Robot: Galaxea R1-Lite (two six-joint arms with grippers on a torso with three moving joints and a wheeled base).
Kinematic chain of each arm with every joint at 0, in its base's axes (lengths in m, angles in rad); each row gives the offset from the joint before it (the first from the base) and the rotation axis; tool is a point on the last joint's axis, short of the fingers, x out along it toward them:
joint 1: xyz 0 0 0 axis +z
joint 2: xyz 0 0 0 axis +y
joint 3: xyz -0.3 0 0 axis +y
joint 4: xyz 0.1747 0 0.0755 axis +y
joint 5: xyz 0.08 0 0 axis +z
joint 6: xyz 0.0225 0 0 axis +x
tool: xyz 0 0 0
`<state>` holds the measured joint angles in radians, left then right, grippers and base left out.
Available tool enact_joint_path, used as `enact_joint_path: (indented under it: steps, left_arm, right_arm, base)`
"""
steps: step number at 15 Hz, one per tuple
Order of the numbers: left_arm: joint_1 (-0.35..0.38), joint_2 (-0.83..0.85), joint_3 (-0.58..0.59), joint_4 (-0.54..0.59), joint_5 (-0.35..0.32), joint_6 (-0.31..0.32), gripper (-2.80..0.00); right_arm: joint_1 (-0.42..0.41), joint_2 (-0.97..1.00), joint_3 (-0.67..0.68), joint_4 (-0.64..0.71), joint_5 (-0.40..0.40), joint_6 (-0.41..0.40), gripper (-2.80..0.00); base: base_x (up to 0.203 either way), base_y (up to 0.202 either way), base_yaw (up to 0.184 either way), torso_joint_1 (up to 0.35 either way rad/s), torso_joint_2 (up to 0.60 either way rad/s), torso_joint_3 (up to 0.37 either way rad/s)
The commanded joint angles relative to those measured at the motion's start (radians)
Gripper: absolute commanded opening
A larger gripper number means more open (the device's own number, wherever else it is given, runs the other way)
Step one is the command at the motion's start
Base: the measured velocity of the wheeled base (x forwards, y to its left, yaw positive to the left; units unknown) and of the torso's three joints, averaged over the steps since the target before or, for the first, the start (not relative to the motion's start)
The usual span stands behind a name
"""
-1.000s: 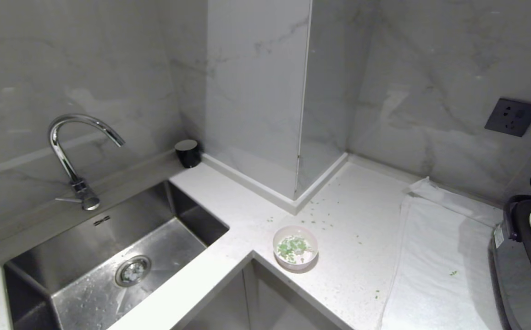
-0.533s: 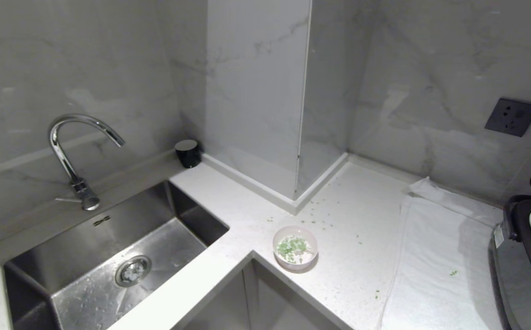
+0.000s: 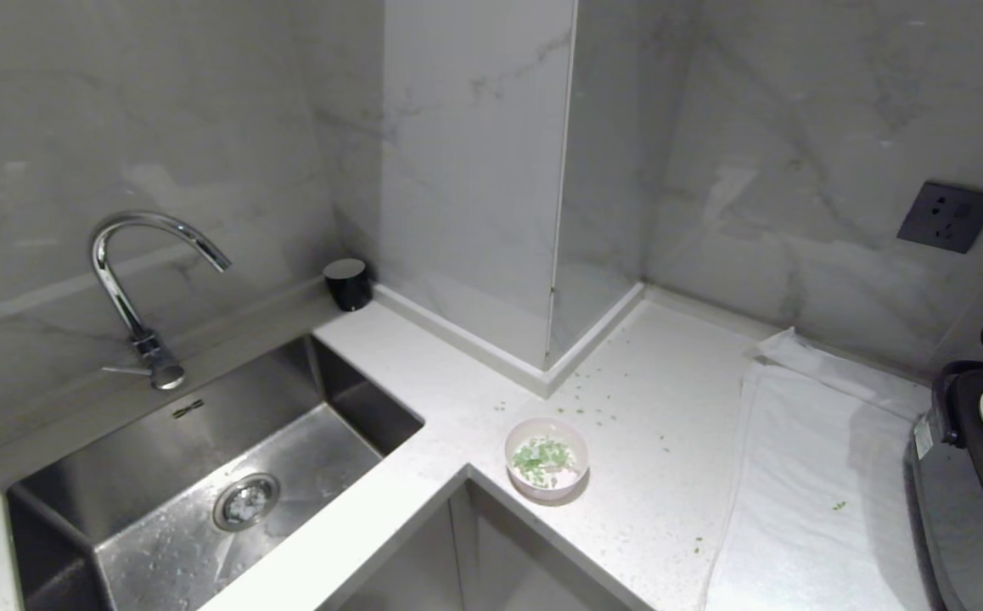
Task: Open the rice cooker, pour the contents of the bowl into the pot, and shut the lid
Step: Pick up the bowl on the table
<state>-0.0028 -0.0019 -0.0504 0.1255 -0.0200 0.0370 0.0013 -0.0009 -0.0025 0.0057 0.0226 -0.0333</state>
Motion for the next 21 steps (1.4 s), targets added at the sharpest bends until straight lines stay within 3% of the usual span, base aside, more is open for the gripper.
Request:
enact_joint_path:
  steps: [1, 7, 21]
  left_arm:
    - [0.0, 0.0, 0.0, 0.002, 0.0, 0.0, -2.8]
    - [0.001, 0.0, 0.0, 0.002, 0.0, 0.0, -2.8]
    - [0.001, 0.0, 0.0, 0.002, 0.0, 0.0, -2.8]
  right_arm:
    - [0.0, 0.0, 0.001, -0.004, -0.005, 0.006, -2.8]
    - [0.0, 0.001, 0.001, -0.007, -0.008, 0.004, -2.8]
    - [0.0, 0.001, 0.001, -0.007, -0.007, 0.006, -2.8]
  base:
    - [0.0, 0.0, 0.0, 0.0, 0.0, 0.0]
    - [0.001, 0.001, -0.019, 0.001, 0.0, 0.0]
    - [0.002, 0.008, -0.176, 0.004, 0.0, 0.002]
